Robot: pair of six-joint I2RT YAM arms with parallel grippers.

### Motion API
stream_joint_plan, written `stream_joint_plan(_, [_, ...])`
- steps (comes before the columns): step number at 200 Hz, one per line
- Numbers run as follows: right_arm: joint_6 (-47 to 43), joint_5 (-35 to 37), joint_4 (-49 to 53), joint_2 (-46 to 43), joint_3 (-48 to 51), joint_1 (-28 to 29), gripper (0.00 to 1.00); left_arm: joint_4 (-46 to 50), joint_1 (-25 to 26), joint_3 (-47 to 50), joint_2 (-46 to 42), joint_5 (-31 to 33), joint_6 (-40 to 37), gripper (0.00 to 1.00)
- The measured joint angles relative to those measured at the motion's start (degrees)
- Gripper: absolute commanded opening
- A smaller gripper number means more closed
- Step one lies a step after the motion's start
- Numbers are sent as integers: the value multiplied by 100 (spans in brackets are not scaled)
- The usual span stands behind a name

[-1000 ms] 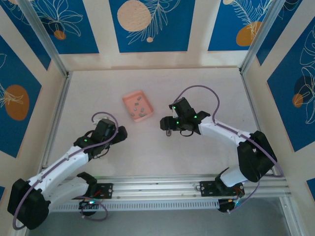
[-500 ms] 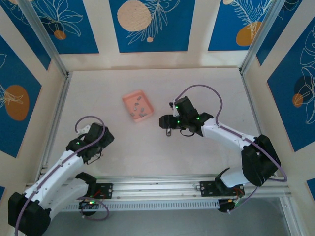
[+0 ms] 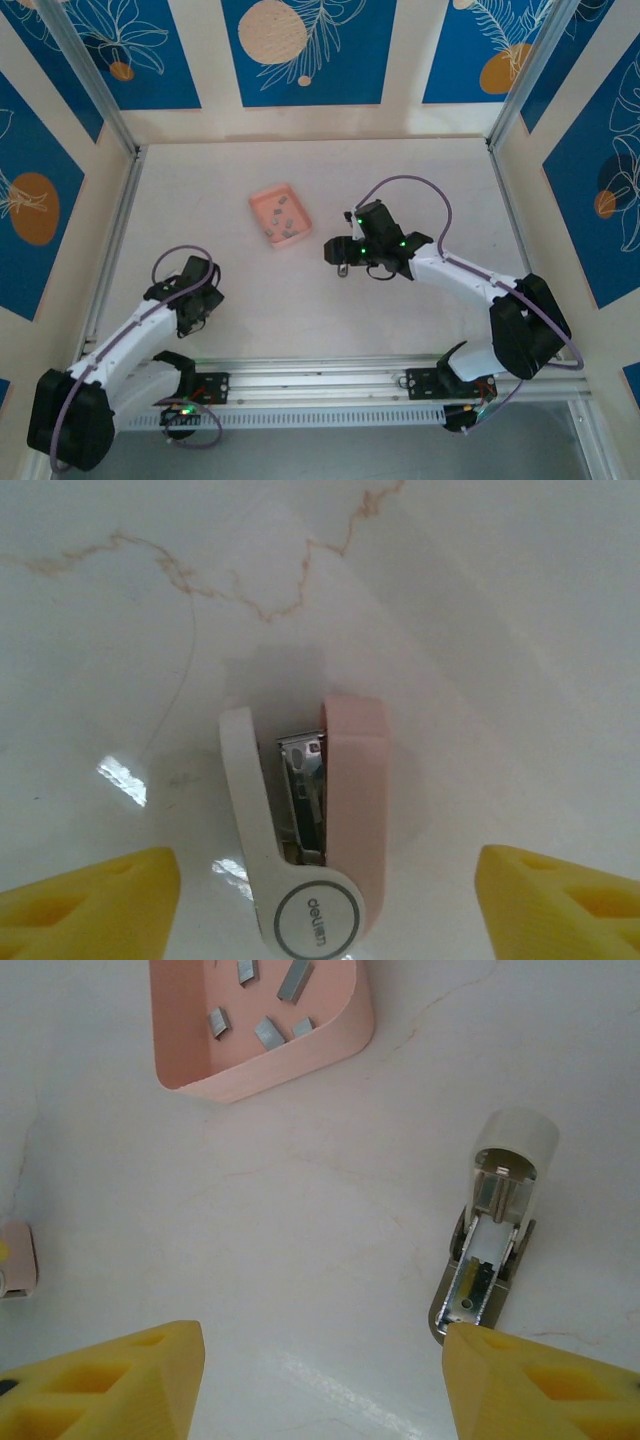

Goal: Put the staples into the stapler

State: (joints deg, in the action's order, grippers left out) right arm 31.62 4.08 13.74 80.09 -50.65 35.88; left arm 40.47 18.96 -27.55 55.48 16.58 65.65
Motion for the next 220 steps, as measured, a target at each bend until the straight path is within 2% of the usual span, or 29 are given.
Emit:
stream_joint_plan(53, [0,22,-7,-293,133,-39,56,-501,-4,52,516,-116,-83,64])
stream_joint_plan(75, [-2,20,-7,-315,136,-61,54,-640,-4,162,601,-151,-131,51])
stream_joint_plan(94, [-4,20,-7,-354,168,-76,53,-688,-11,208,616,-157,-186,30])
stream_joint_plan(105, [-11,22,-9,-393,192,-76,53,-706,-11,208,597,-157,-186,25])
stream_joint_plan(177, [-20,39,-116,-839,463,-142,55,-940,7,195,304,-612,-632,23])
stream_joint_plan(220, [-22,-2,-361,-1410,817,-181,56,-1410,358,55,304,-1091,-1080,23])
